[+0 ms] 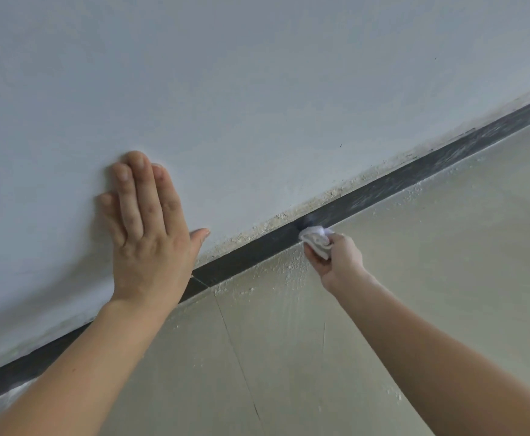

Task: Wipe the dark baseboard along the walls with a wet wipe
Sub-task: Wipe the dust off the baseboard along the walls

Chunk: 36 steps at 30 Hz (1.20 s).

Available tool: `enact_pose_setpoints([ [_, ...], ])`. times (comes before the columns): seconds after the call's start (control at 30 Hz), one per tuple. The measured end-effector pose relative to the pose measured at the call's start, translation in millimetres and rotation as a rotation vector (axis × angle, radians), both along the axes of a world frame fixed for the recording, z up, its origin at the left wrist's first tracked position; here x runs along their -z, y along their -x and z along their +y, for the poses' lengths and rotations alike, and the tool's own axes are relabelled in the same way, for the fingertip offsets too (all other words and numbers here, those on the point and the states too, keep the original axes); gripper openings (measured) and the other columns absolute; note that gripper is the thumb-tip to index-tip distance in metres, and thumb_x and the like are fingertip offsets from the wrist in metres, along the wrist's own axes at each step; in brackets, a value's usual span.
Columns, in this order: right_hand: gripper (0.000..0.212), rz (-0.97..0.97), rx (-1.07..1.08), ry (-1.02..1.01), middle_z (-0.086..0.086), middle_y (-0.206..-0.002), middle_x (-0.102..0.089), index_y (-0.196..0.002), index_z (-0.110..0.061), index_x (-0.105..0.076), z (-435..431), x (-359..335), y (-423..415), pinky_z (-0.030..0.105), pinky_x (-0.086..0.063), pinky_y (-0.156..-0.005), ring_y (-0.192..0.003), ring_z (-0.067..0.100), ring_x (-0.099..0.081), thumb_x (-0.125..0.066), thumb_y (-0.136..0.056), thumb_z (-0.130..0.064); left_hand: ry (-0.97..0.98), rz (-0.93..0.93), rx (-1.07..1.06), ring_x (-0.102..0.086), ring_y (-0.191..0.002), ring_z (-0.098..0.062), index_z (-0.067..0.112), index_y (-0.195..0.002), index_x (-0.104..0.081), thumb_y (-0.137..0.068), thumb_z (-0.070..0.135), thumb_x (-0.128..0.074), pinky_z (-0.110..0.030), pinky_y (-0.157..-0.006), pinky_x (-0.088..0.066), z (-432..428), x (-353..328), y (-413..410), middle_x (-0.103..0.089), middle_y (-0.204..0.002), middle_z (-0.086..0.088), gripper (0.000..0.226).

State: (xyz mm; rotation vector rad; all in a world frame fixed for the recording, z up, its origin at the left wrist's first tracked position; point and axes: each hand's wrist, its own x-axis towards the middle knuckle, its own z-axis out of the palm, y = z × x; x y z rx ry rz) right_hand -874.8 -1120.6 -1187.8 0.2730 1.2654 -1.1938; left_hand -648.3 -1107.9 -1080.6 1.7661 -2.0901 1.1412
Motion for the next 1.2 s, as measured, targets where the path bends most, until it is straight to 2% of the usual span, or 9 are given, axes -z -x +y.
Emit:
enact_pose_setpoints([
  [0.2,0.015,-0.084,-0.513,-0.020,0.017,-0.086,-0.066,-0.094,0.000,-0.062,25,-16,-82,0.030,-0.058,-0.057,-0.063,0.023,-0.065,-0.049,-0.095,-0.007,0.008,0.018,0.011,0.030,-0.139,-0.029,-0.008,-0.143,0.012,-0.081,0.051,-0.066,-0.043,-0.116,0.011,1,0,-2,0.002,-0.145,-0.030,0.117],
  [0.27,0.015,-0.129,-0.494,-0.016,0.019,-0.093,-0.065,-0.093,0.003,-0.058,19,-23,-90,0.030,-0.059,-0.063,-0.069,0.024,-0.065,-0.046,-0.096,-0.004,-0.001,0.022,0.019,0.029,-0.140,-0.028,-0.007,-0.144,0.013,-0.081,0.051,-0.066,-0.042,-0.116,0.011,2,-1,-3,0.009,-0.149,-0.028,0.116],
  [0.4,0.017,-0.049,-0.366,-0.062,0.019,-0.096,-0.062,-0.101,0.004,-0.057,-6,-25,-56,0.022,-0.052,-0.042,-0.065,0.021,-0.062,-0.040,-0.096,0.000,-0.030,0.026,0.039,0.031,-0.139,-0.025,-0.003,-0.145,0.015,-0.080,0.048,-0.068,-0.040,-0.116,0.014,3,-2,-6,0.033,-0.150,-0.017,0.118],
  [0.53,0.018,-0.033,-0.157,-0.001,0.017,-0.081,-0.061,-0.090,0.004,-0.057,-14,-30,-6,0.018,-0.049,-0.039,-0.051,0.016,-0.058,-0.041,-0.096,0.001,-0.010,0.024,0.024,0.033,-0.138,-0.025,-0.003,-0.144,0.016,-0.079,0.047,-0.070,-0.040,-0.115,0.015,2,0,-5,0.006,-0.148,-0.025,0.118],
  [0.67,0.019,-0.051,0.073,0.053,0.013,-0.079,-0.062,-0.097,0.000,-0.060,-6,-25,5,0.019,-0.050,-0.041,-0.042,0.014,-0.058,-0.042,-0.093,-0.003,-0.005,0.038,0.026,0.033,-0.138,-0.025,-0.003,-0.145,0.016,-0.078,0.046,-0.071,-0.040,-0.116,0.015,3,-1,-4,0.008,-0.149,-0.025,0.120],
  [0.8,0.018,-0.047,-0.337,-0.022,0.013,-0.072,-0.064,-0.092,-0.002,-0.062,28,-14,-53,0.022,-0.051,-0.041,-0.048,0.018,-0.060,-0.045,-0.094,-0.007,0.013,0.043,0.041,0.031,-0.139,-0.027,-0.004,-0.145,0.015,-0.078,0.045,-0.072,-0.040,-0.116,0.016,2,-1,-3,0.028,-0.151,-0.019,0.120],
  [0.9,0.017,-0.115,-0.565,-0.028,0.019,-0.087,-0.068,-0.101,0.001,-0.061,45,-5,-113,0.027,-0.056,-0.048,-0.060,0.024,-0.067,-0.049,-0.095,-0.009,-0.006,0.039,0.046,0.025,-0.141,-0.033,-0.004,-0.145,0.015,-0.078,0.043,-0.072,-0.041,-0.116,0.015,3,-2,-1,0.014,-0.148,-0.025,0.119],
  [1.0,0.027,-0.196,-0.513,-0.017,0.025,-0.105,-0.067,-0.117,0.007,-0.055,36,2,-142,0.033,-0.059,-0.058,-0.069,0.027,-0.071,-0.052,-0.092,-0.004,-0.018,0.029,0.052,0.019,-0.140,-0.035,-0.003,-0.145,0.015,-0.078,0.042,-0.073,-0.041,-0.116,0.013,5,-3,-4,0.021,-0.150,-0.024,0.119],
  [1.2,0.015,-0.078,-0.418,-0.041,0.025,-0.105,-0.064,-0.098,0.006,-0.058,6,-9,-94,0.032,-0.060,-0.065,-0.079,0.029,-0.069,-0.045,-0.094,0.003,-0.041,0.038,0.076,0.031,-0.139,-0.024,-0.001,-0.146,0.016,-0.081,0.037,-0.071,-0.038,-0.117,0.013,7,-4,-8,0.035,-0.150,-0.013,0.115],
])
